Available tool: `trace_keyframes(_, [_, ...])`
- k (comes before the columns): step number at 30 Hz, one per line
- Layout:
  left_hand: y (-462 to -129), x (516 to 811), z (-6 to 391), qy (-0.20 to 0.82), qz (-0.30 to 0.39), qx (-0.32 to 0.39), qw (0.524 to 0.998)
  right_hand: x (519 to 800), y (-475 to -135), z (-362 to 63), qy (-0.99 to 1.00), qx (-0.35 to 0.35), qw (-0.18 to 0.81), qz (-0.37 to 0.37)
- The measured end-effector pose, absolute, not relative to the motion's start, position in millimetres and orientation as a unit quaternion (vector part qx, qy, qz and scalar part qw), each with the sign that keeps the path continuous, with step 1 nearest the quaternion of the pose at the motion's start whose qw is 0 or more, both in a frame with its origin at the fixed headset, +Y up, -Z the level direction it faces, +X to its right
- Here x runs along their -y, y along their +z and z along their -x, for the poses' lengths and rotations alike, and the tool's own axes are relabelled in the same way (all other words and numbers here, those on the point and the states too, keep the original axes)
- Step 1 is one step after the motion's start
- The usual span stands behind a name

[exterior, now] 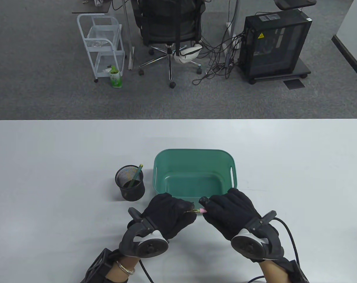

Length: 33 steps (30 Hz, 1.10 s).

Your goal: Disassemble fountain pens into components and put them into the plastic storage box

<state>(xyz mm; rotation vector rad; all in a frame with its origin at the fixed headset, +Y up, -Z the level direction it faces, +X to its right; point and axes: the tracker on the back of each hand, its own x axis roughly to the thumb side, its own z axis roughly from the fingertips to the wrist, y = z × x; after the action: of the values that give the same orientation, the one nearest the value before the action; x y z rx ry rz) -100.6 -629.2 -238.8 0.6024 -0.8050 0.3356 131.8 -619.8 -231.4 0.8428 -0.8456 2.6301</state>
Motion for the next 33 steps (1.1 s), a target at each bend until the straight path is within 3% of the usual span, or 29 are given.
trace_keyframes(33, [-238.2,629.6,99.5,0.144,-0.279,0.385,0.868,620.0,-230.9,-131.3,0.903,0.291,0.127,-0.290])
